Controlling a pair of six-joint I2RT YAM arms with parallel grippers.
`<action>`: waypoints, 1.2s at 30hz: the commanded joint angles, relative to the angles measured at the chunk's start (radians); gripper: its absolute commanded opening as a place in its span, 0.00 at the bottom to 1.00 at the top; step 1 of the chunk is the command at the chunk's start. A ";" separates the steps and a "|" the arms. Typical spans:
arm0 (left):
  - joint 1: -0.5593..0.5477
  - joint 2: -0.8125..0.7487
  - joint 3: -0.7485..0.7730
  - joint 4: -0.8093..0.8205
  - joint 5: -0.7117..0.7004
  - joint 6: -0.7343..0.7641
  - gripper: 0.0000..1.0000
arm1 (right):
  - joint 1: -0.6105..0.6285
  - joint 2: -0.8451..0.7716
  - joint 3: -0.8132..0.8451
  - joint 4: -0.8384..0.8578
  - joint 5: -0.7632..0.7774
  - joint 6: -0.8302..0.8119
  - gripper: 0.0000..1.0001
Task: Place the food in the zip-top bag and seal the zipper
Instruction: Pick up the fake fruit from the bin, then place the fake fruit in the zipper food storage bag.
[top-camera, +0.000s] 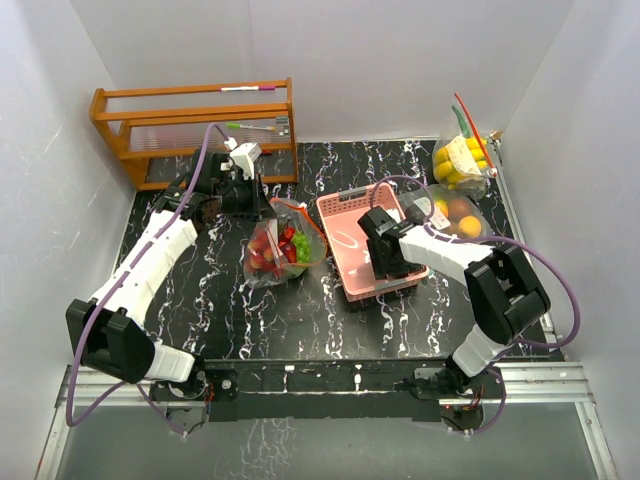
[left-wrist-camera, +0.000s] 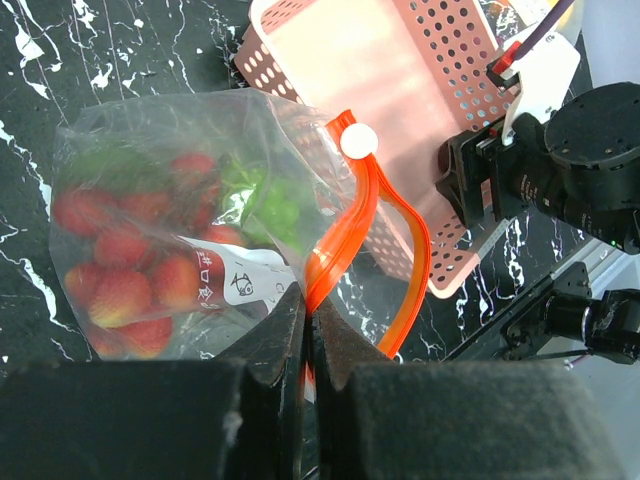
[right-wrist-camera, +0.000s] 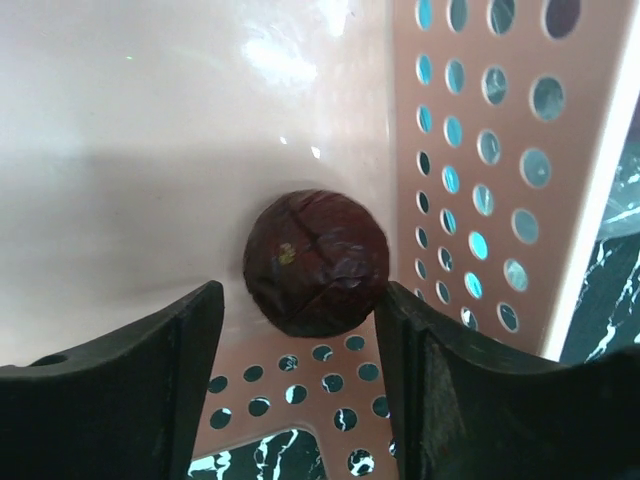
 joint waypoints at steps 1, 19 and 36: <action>0.002 -0.015 0.002 -0.021 0.007 0.013 0.00 | -0.003 -0.039 0.034 0.091 -0.024 -0.024 0.59; 0.002 -0.016 -0.010 -0.006 0.008 0.006 0.00 | -0.004 -0.216 0.135 0.202 -0.203 -0.074 0.32; 0.002 -0.011 -0.020 0.022 0.019 -0.009 0.00 | 0.200 -0.140 0.338 0.549 -0.608 0.021 0.39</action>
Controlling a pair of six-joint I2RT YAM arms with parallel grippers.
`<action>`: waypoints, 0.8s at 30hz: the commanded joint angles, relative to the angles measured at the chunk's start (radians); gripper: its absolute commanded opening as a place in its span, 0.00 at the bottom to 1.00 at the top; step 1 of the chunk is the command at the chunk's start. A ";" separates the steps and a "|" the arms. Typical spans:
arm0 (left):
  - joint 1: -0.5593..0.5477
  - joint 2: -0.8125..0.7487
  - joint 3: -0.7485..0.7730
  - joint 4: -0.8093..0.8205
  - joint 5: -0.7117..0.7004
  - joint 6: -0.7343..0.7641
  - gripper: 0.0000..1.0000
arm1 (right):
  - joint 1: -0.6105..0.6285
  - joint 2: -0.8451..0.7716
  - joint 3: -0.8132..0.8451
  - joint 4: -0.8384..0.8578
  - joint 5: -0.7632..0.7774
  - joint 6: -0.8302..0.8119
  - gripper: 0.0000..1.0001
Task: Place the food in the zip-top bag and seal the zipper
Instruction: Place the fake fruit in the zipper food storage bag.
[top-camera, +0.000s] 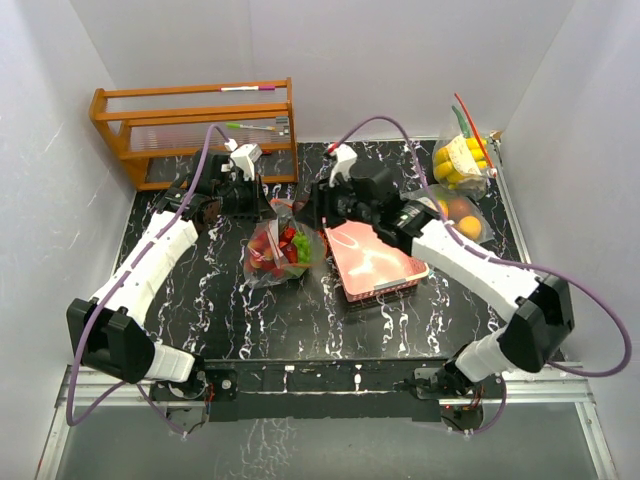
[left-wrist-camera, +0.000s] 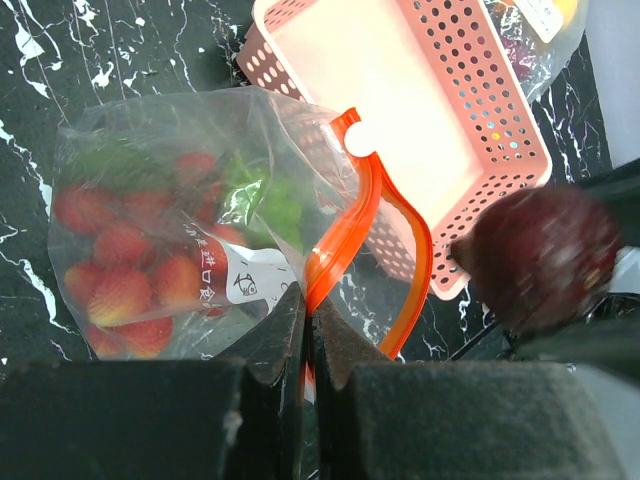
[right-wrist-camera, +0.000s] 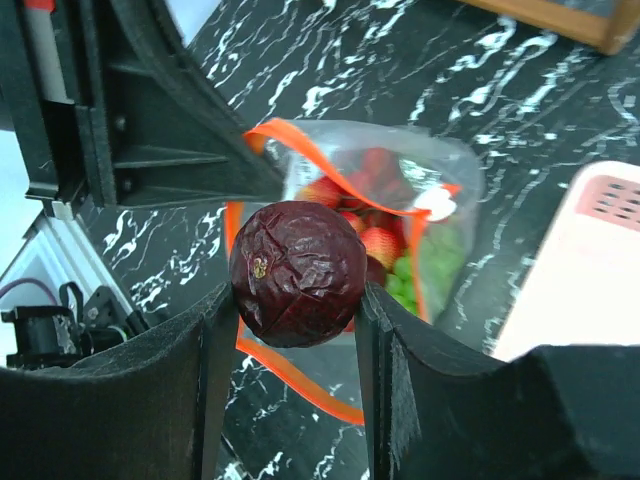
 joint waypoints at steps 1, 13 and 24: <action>0.002 -0.013 -0.004 0.007 0.021 -0.007 0.00 | 0.070 0.081 0.063 0.088 -0.011 0.006 0.41; 0.002 -0.011 -0.003 0.003 0.015 -0.001 0.00 | 0.101 0.089 0.067 0.021 0.108 -0.045 0.80; 0.002 -0.015 0.001 -0.016 0.018 -0.003 0.00 | 0.101 0.025 0.075 -0.131 0.303 -0.013 0.79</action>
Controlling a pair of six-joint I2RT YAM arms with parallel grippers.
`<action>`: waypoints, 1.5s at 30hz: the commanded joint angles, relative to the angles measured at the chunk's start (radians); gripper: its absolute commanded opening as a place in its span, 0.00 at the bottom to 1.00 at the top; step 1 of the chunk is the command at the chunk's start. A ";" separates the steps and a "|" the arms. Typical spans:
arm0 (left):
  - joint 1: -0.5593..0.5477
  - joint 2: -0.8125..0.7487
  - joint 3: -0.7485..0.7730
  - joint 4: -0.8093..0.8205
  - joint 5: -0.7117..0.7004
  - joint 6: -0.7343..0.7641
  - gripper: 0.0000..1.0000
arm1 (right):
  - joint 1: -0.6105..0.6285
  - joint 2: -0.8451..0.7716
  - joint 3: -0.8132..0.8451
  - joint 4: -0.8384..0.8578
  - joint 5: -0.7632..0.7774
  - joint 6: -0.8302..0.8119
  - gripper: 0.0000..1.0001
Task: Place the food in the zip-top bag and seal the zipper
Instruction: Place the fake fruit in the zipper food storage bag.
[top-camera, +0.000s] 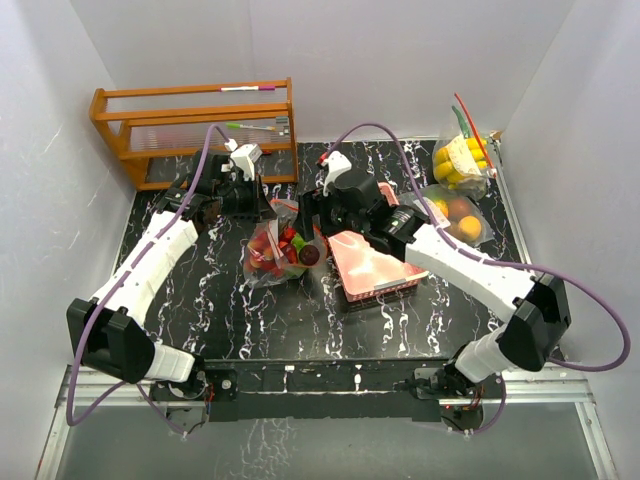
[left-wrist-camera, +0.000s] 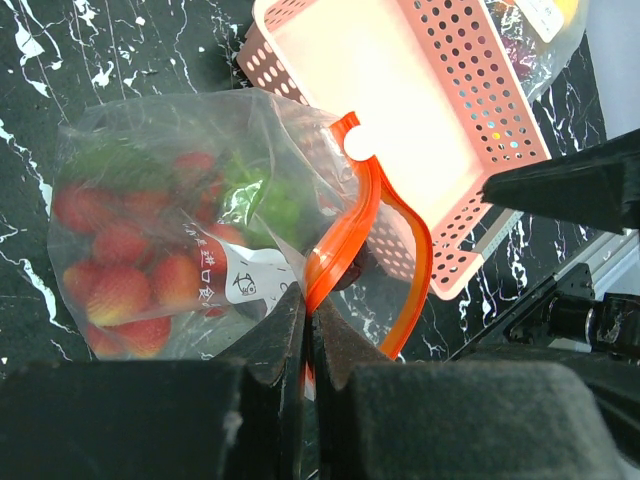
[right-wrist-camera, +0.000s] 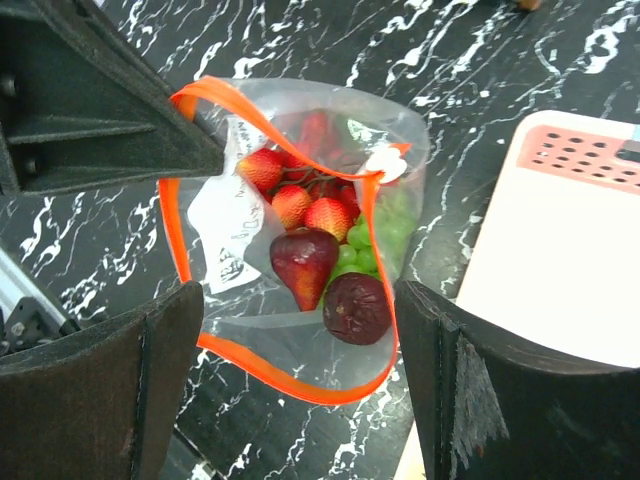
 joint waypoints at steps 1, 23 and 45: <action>0.002 -0.016 0.003 -0.018 0.018 -0.003 0.00 | 0.002 -0.024 0.038 -0.082 0.114 0.015 0.79; 0.002 -0.035 0.033 -0.045 0.031 -0.002 0.00 | 0.001 -0.015 -0.164 0.045 0.072 0.139 0.12; 0.002 -0.169 0.038 -0.026 0.214 -0.144 0.00 | -0.085 0.073 0.070 0.124 -0.359 0.002 0.08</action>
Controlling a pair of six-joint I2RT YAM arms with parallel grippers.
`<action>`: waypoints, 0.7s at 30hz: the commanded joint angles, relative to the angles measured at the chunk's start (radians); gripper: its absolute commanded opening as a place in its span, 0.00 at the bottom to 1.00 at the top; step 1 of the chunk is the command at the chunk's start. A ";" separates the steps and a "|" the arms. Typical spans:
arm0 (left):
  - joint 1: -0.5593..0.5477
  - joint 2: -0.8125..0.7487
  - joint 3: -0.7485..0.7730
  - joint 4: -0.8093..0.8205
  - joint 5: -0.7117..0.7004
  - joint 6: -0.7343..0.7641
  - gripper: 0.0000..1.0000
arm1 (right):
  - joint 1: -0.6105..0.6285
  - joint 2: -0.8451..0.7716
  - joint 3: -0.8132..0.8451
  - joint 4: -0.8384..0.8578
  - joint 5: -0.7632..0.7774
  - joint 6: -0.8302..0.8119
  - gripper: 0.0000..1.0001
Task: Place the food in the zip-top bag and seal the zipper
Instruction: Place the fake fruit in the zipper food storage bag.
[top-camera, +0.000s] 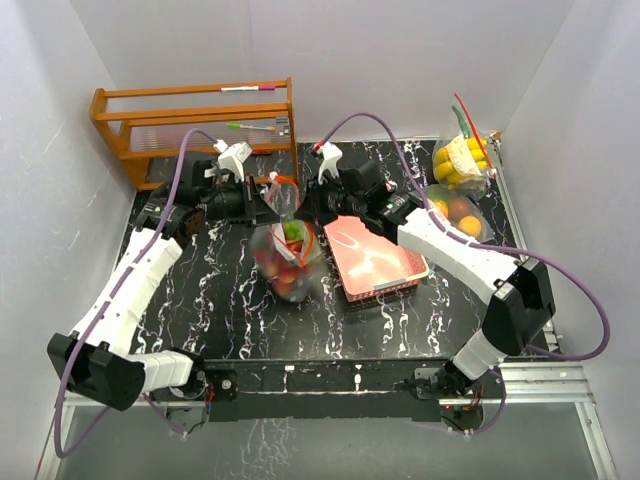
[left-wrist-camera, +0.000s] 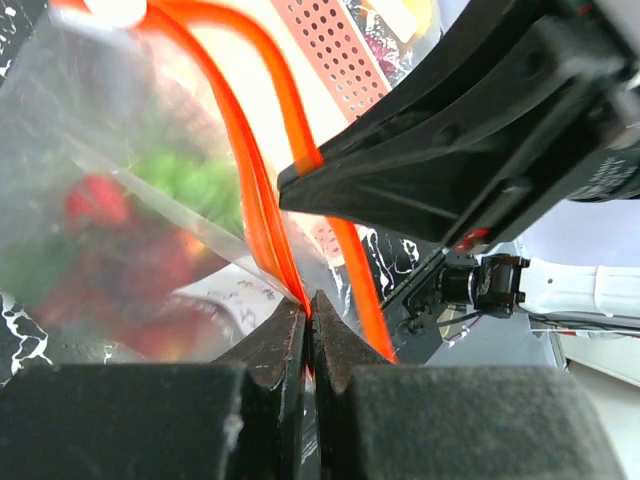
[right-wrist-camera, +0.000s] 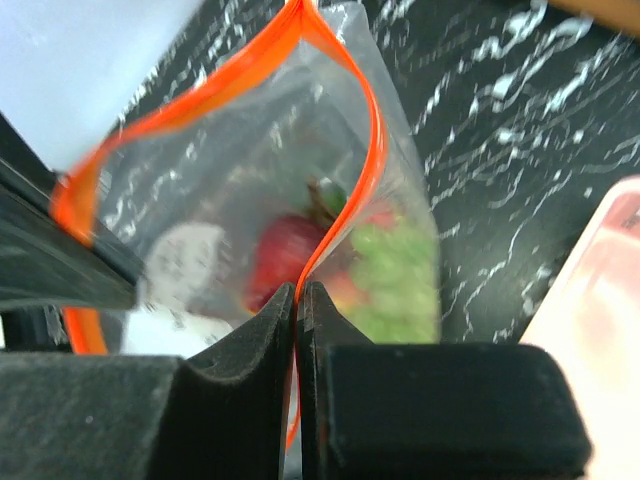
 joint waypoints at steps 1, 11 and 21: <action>-0.001 -0.015 0.060 -0.018 0.039 0.005 0.00 | -0.012 -0.017 -0.053 0.075 -0.119 0.007 0.08; -0.022 -0.034 -0.249 0.247 0.086 -0.139 0.00 | -0.069 -0.012 -0.147 0.032 -0.158 -0.028 0.08; -0.070 0.084 -0.367 0.537 0.134 -0.192 0.14 | -0.092 -0.006 -0.168 0.005 -0.136 -0.079 0.09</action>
